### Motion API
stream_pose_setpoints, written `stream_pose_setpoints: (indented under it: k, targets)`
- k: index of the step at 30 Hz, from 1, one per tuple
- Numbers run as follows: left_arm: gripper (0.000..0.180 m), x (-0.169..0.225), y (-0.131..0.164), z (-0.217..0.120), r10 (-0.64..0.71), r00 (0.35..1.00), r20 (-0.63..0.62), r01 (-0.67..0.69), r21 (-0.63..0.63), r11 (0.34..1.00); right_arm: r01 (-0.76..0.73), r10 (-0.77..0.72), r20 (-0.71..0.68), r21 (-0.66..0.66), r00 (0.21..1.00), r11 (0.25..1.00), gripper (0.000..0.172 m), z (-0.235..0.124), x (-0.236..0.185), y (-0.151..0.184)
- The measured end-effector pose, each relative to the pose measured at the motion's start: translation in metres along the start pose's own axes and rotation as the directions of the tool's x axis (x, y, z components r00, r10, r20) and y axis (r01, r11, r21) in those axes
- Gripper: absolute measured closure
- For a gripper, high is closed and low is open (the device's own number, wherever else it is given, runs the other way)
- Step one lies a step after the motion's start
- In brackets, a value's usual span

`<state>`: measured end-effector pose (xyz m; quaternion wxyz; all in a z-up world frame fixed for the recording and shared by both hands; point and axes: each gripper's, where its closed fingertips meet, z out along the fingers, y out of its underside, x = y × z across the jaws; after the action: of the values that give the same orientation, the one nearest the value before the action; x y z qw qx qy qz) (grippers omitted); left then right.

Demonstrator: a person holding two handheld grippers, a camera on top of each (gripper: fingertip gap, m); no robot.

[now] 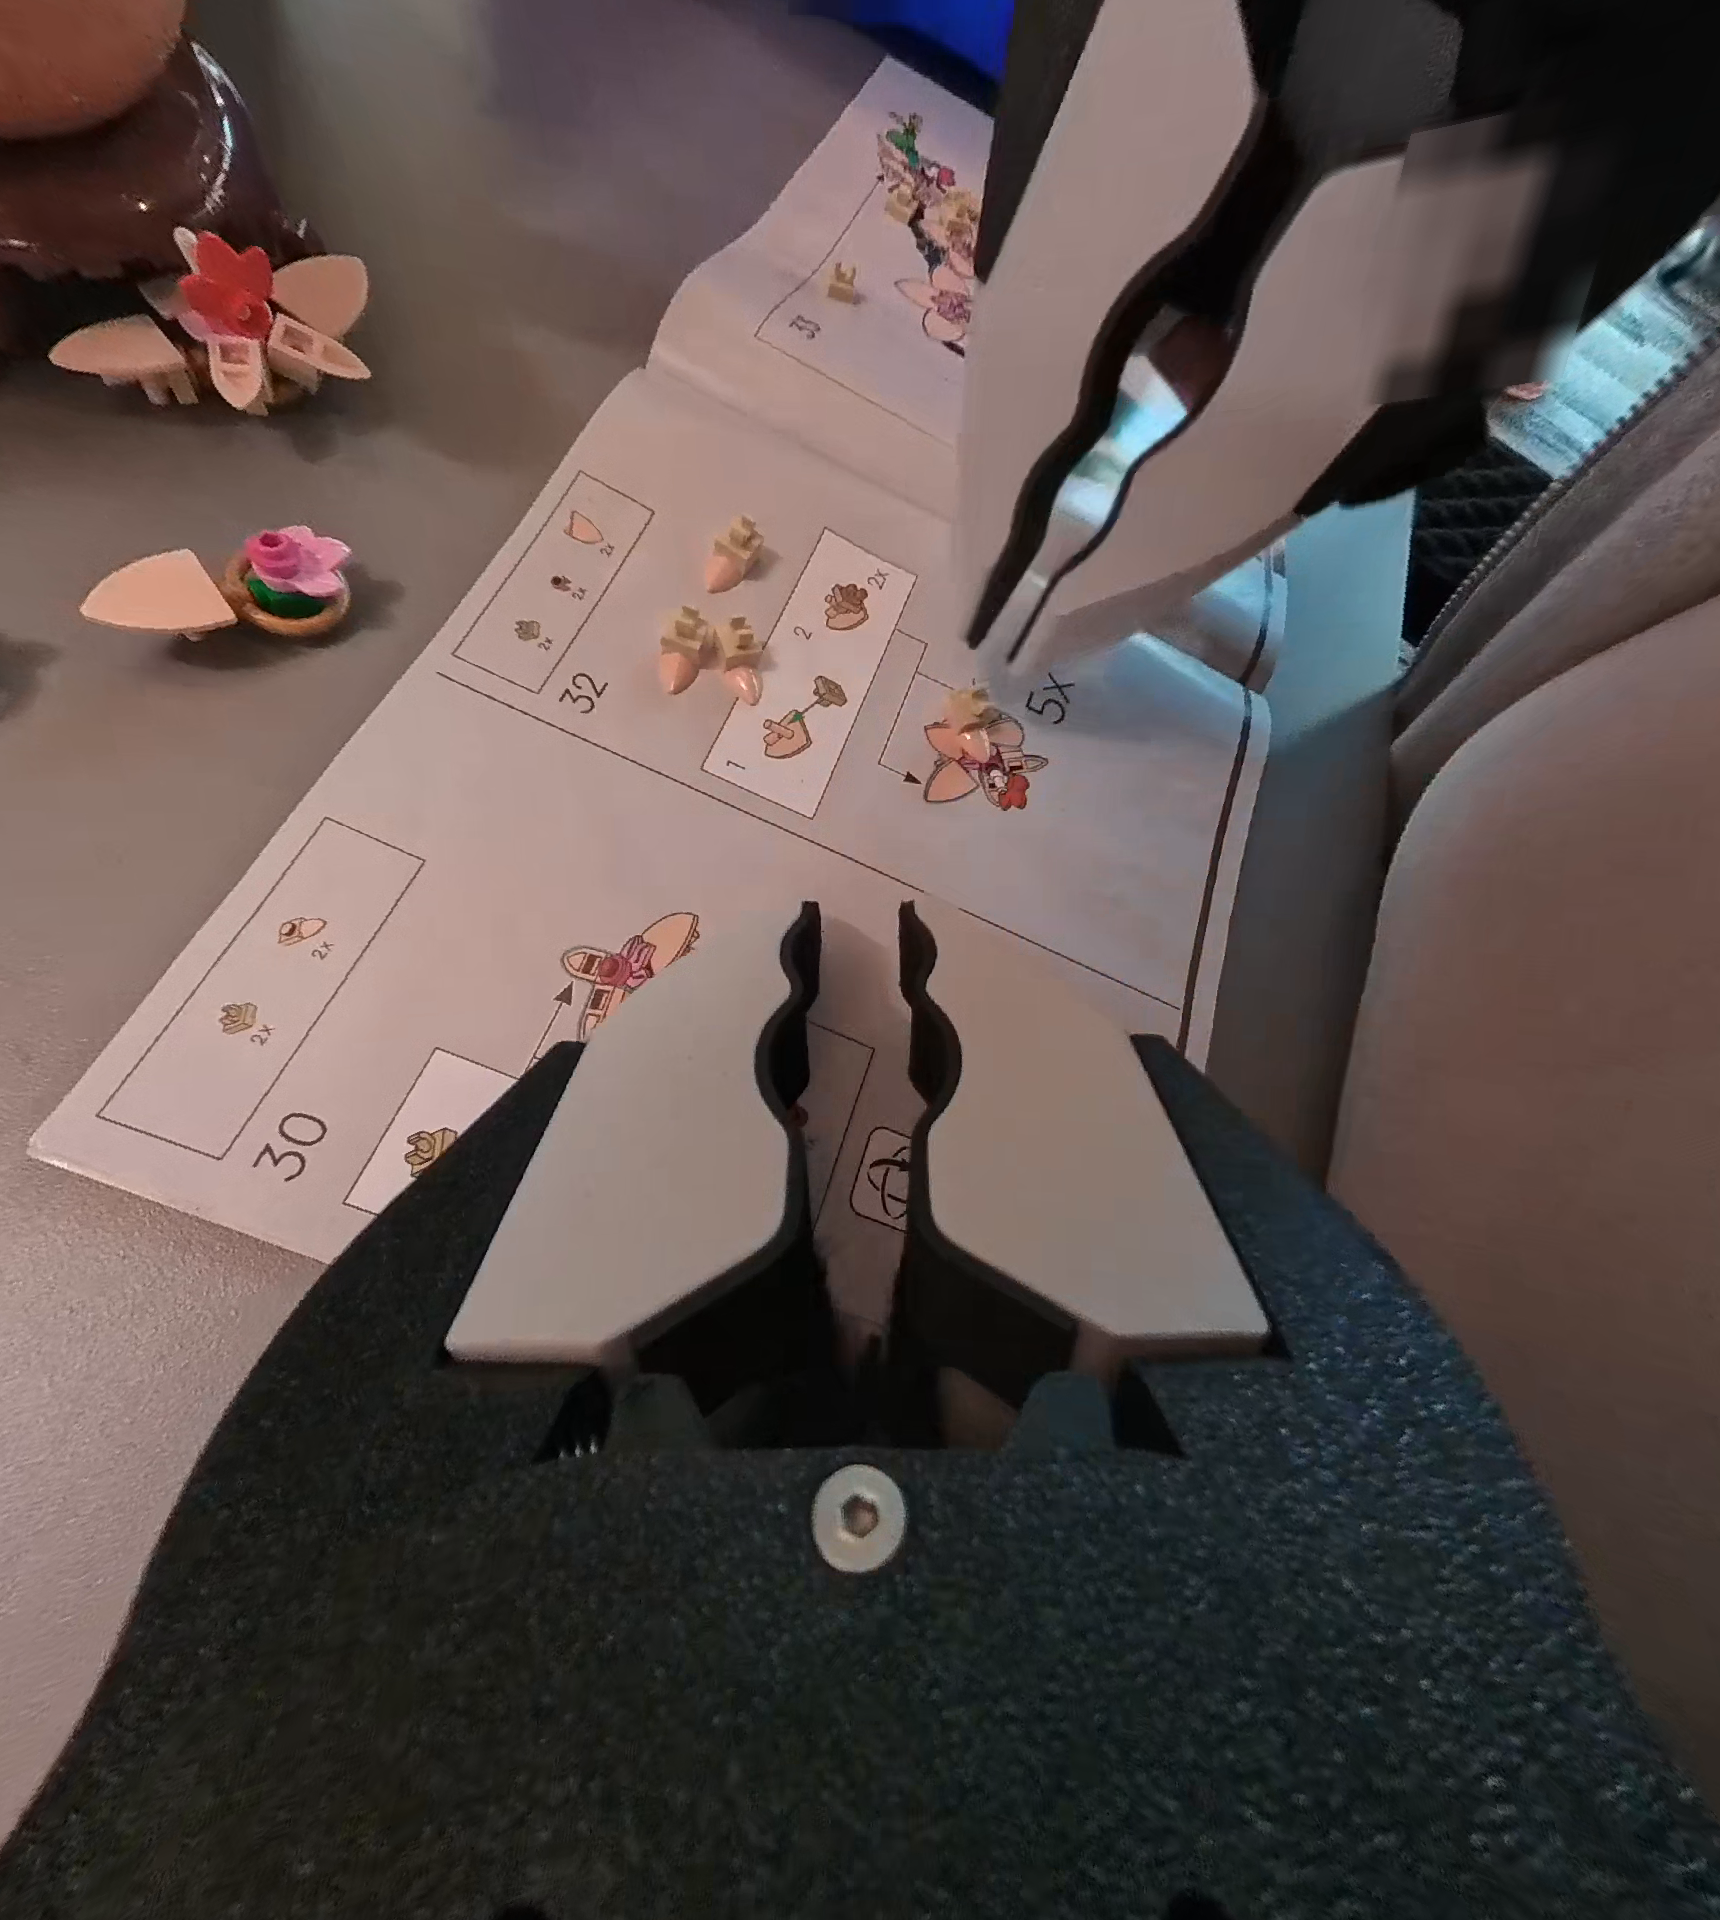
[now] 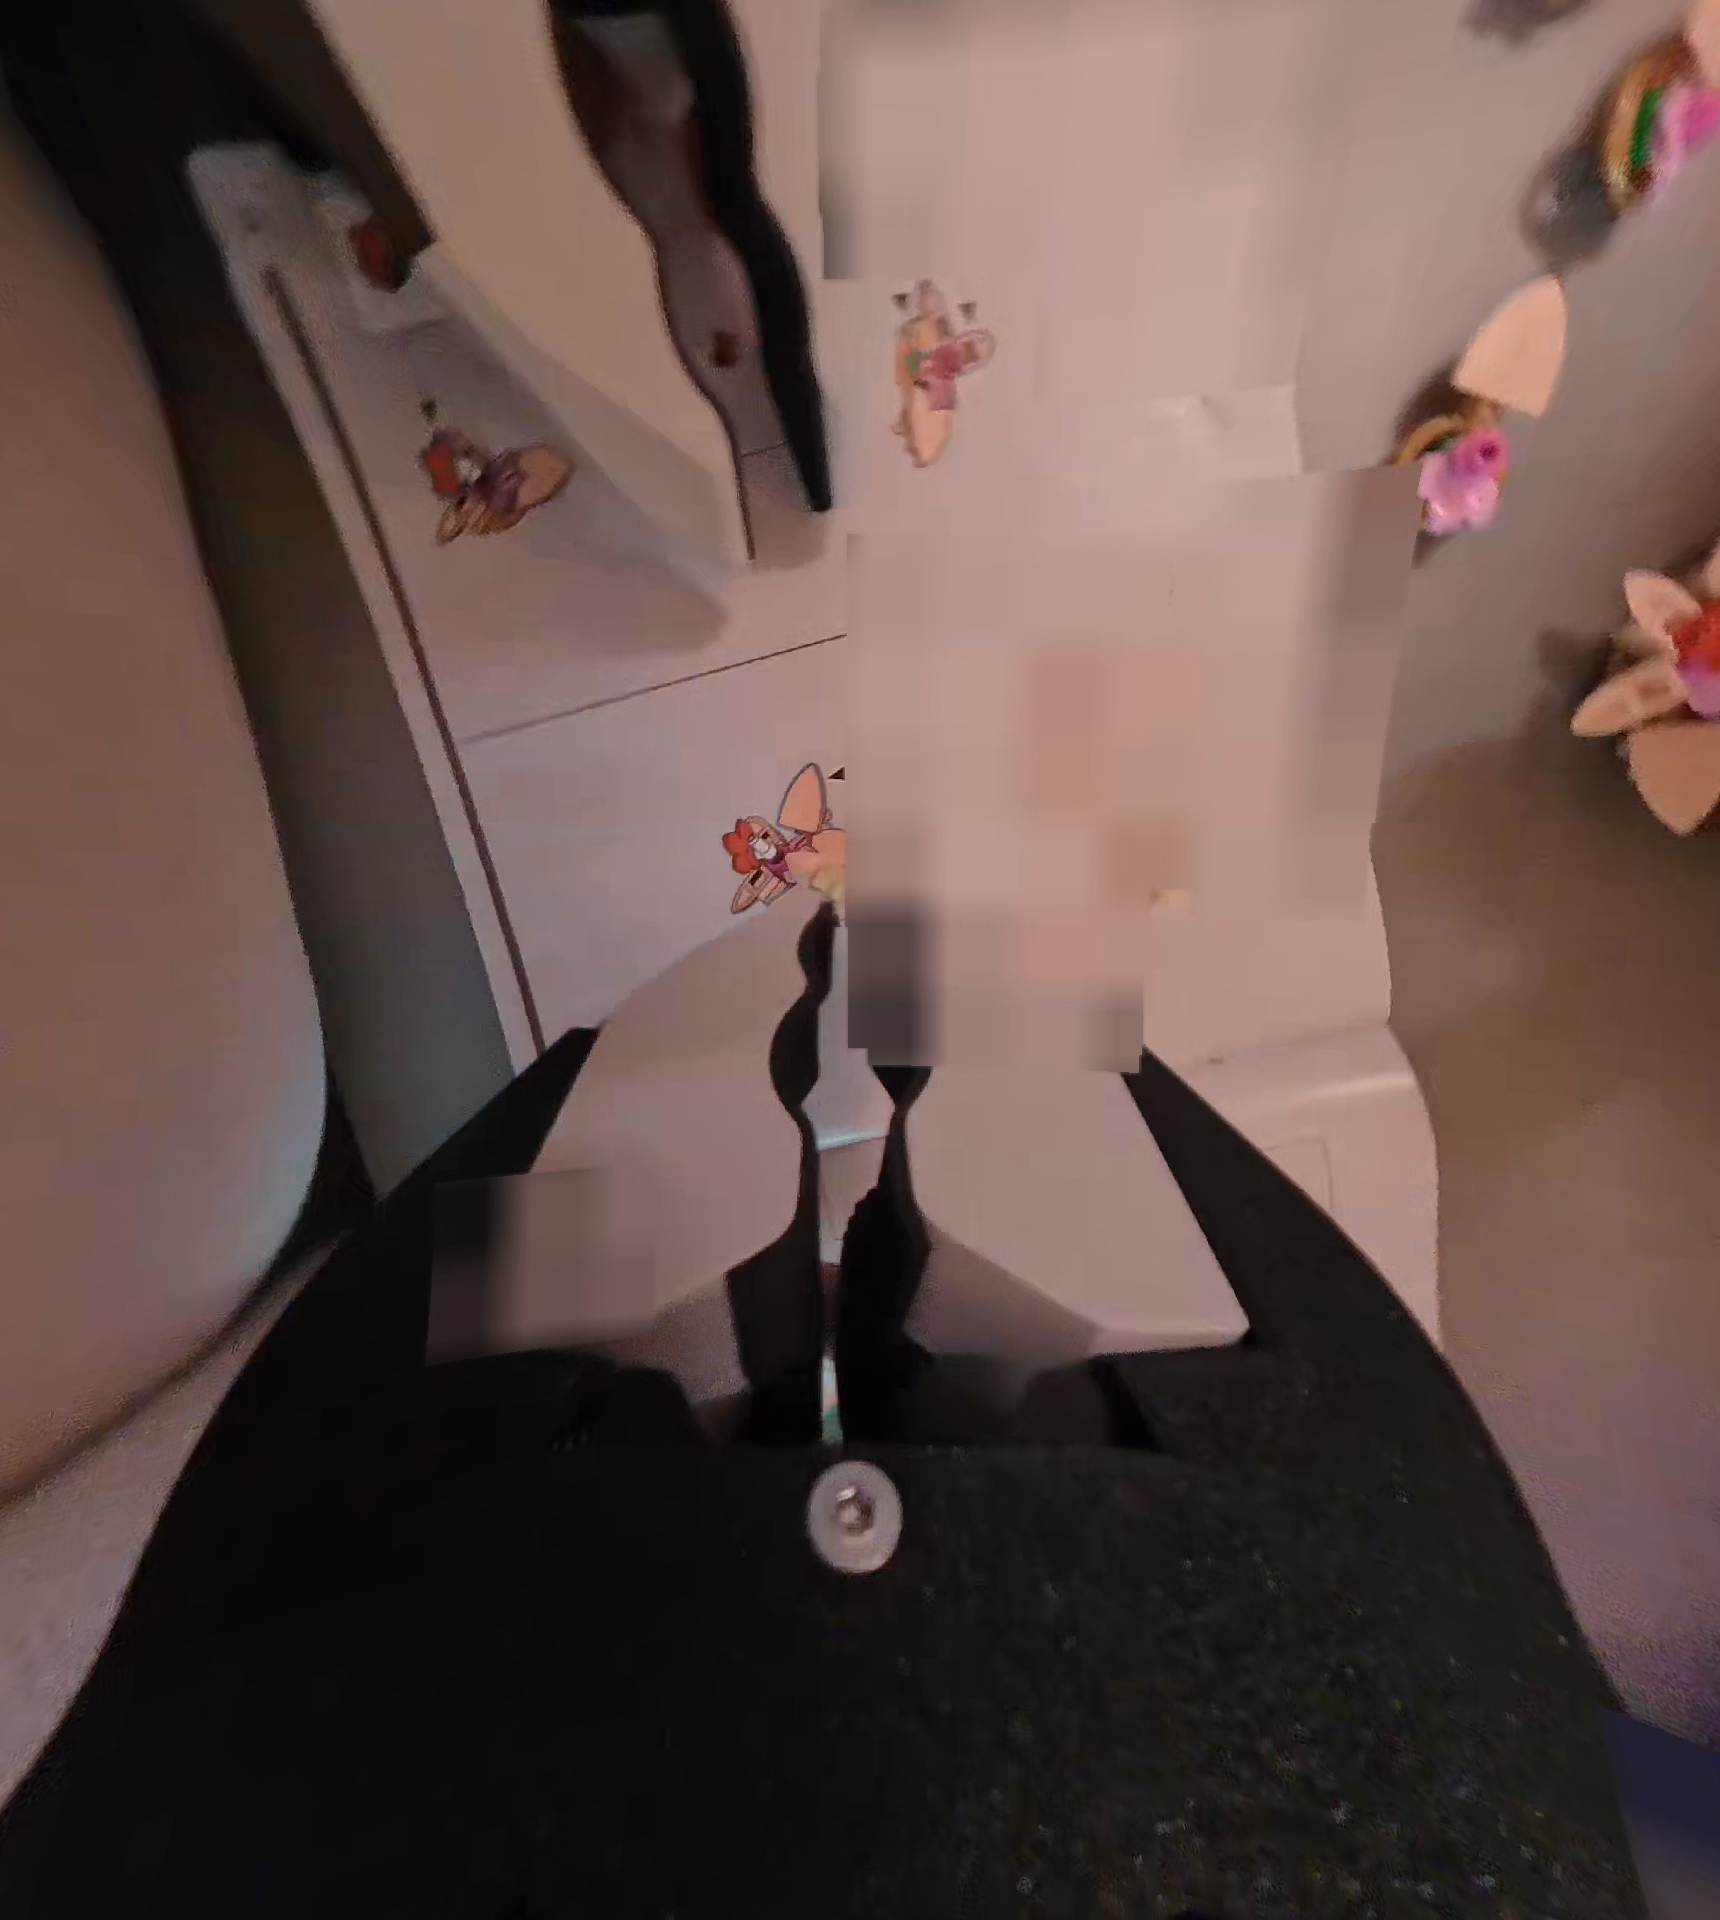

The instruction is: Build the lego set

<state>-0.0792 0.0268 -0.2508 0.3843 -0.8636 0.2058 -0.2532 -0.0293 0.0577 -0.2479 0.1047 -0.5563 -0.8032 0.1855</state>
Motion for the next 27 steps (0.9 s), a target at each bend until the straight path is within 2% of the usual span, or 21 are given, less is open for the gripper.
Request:
stream_pose_setpoints:
  k: [2,5,8,12,27]
  targets:
    - [0.166,0.000,-0.001,-0.001,-0.009,1.000,-0.007,0.009,0.010,1.000,-0.135,0.135,-0.016,-0.009,0.991,0.991,0.160,0.002,-0.002,0.000]
    - [0.166,0.000,-0.002,-0.002,-0.012,1.000,-0.013,0.012,0.023,1.000,-0.289,0.290,-0.051,0.019,0.956,0.957,0.171,0.000,0.001,0.001]
    - [0.166,0.001,-0.003,-0.002,-0.015,1.000,-0.021,0.015,0.028,0.999,-0.362,0.362,-0.062,0.013,0.930,0.932,0.168,-0.001,0.002,0.005]
    - [0.167,0.001,-0.004,-0.003,-0.017,1.000,-0.024,0.017,0.038,0.999,-0.373,0.374,-0.052,0.012,0.926,0.928,0.165,0.004,-0.003,0.002]
    - [0.166,0.002,-0.003,-0.003,-0.021,0.999,-0.030,0.022,0.037,0.999,-0.362,0.361,-0.030,-0.038,0.932,0.931,0.172,0.009,-0.002,0.002]
